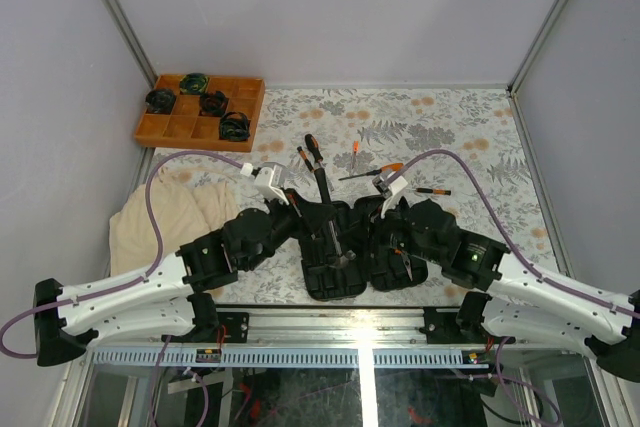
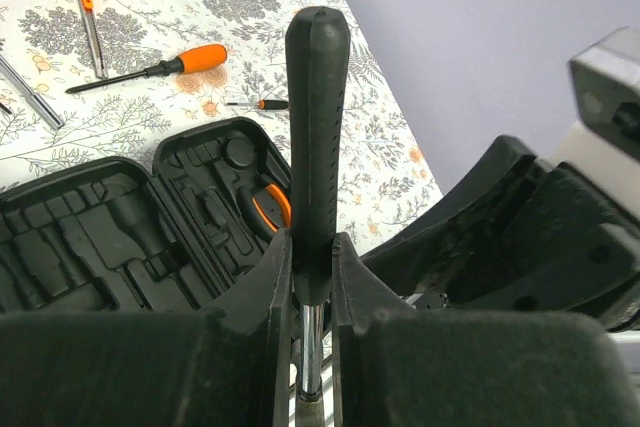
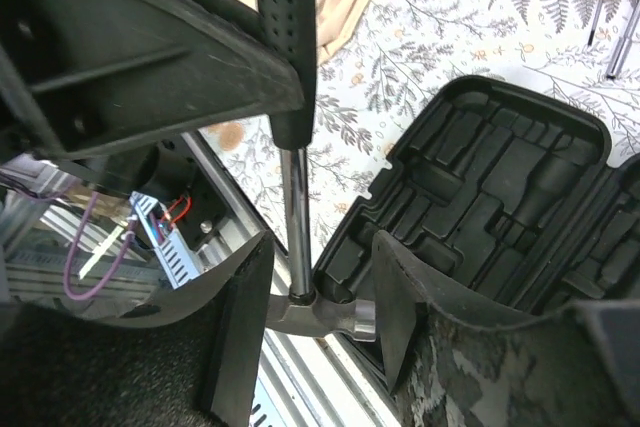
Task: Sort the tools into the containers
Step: Pick up the hammer at the center of the board, then place the hammer in the storage box.
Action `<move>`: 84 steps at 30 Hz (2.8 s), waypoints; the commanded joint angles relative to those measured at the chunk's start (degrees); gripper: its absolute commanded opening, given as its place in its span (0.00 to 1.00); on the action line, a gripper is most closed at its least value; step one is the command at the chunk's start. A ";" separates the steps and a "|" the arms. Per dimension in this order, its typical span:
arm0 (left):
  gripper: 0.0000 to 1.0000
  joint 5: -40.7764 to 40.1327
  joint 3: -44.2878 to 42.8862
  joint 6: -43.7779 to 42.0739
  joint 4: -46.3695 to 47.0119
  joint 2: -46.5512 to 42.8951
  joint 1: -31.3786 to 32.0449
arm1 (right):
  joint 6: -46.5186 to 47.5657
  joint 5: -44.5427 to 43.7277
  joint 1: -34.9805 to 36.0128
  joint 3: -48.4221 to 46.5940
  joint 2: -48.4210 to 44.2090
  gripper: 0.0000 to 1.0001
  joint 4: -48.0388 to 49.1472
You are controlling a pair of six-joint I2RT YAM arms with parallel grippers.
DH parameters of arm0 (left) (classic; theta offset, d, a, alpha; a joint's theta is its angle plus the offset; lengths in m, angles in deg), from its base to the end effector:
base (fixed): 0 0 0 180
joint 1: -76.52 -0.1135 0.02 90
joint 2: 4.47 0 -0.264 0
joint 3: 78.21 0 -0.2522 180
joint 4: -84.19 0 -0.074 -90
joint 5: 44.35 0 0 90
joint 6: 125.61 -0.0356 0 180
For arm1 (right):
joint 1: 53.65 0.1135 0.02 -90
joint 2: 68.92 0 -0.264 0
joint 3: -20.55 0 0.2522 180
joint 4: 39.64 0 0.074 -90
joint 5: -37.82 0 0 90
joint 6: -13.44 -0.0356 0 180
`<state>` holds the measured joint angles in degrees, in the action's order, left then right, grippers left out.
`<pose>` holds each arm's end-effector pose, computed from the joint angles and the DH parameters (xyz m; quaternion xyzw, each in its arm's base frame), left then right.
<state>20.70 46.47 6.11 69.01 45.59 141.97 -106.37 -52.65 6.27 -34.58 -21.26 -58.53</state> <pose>0.0994 -0.1814 0.3207 0.0177 0.7601 -0.4073 0.5060 0.1003 0.1726 0.3197 -0.1985 0.7481 0.4445 0.4511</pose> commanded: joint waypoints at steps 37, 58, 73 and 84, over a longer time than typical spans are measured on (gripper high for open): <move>0.61 -5.05 -1.37 2.05 -1.10 -3.68 -0.47 | -1.27 -12.17 3.39 1.13 1.94 0.00 1.20; 0.67 17.19 7.20 6.18 -8.87 7.51 -19.10 | -4.64 -12.16 -7.67 1.69 6.03 0.00 -21.36; 0.68 18.48 10.52 5.13 -6.87 9.89 -19.83 | -1.96 -6.53 -10.92 5.84 12.54 0.00 -17.24; 0.68 19.56 10.66 5.13 -6.33 11.97 -19.97 | -2.26 -5.59 -11.26 8.07 15.06 0.00 -15.59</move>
<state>39.41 56.59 12.10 59.79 57.50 122.35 -108.90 -58.64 -4.59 -26.23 -6.44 -76.85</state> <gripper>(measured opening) 0.678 0.056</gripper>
